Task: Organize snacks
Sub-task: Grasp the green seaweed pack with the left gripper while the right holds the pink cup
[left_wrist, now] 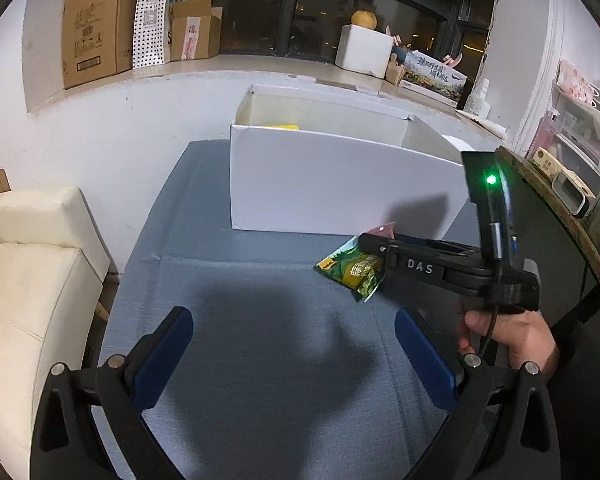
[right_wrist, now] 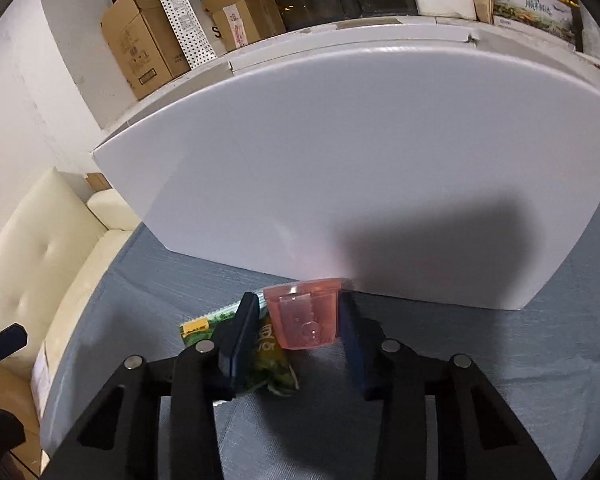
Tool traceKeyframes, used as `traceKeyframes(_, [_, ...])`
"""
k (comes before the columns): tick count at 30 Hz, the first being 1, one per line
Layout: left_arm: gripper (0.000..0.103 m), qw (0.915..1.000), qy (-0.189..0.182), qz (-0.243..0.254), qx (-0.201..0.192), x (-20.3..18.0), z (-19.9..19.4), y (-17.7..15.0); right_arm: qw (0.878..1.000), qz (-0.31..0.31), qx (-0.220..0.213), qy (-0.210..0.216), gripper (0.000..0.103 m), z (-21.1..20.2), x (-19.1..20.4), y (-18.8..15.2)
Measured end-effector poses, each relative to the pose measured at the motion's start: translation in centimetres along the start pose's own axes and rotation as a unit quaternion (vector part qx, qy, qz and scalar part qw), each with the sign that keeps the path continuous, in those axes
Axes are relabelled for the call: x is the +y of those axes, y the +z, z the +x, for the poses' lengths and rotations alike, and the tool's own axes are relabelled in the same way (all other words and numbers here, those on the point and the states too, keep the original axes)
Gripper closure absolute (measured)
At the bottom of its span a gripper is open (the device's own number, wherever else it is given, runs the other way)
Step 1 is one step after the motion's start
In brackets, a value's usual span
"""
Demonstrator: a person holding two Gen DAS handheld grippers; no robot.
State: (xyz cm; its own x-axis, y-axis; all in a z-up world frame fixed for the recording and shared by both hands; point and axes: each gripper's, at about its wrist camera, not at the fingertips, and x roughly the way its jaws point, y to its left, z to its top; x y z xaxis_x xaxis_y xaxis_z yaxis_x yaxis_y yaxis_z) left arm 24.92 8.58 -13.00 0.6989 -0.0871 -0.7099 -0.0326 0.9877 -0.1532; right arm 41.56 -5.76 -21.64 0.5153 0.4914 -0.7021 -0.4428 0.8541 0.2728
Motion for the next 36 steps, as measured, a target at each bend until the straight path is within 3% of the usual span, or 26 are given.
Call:
traceKeyframes(9, [0.000,0.9998,-0.001,0.015,0.009,-1.1,2.6,1.1,0.999,0.016,-0.033,0.010,0.063,-3.9,-1.3,-0.3])
traceKeyframes(17, [0.000,0.9976,-0.021,0.058,0.032,-4.9,7.5,2.1,0.997,0.025,-0.067,0.007,0.063,-10.2,-3.5,-2.0])
traceKeyframes(23, [0.000,0.9935,-0.014,0.100,0.052,-7.8,11.4,2.2,0.995,0.054,-0.078,0.009,0.063,-13.1,-5.3,-3.9])
traceKeyframes(30, [0.001,0.9933,0.000,0.089,0.074,-7.9,14.2,2.8,0.994,0.071,-0.086,0.010,0.063,-14.3,-6.4,-5.0])
traceKeyframes(32, [0.008,0.9929,0.001,0.095,0.072,-8.1,14.3,2.8,0.993,0.077,-0.086,0.013,0.063,-14.2,-6.7,-5.2])
traceKeyframes(34, [0.029,0.9930,0.008,0.099,0.063,-8.1,14.0,2.9,0.993,0.079,-0.087,0.013,0.063,-14.2,-6.8,-5.4])
traceKeyframes(36, [0.036,0.9933,0.003,0.098,0.061,-8.1,13.8,2.9,0.993,0.081,-0.086,0.017,0.063,-14.1,-6.9,-5.6])
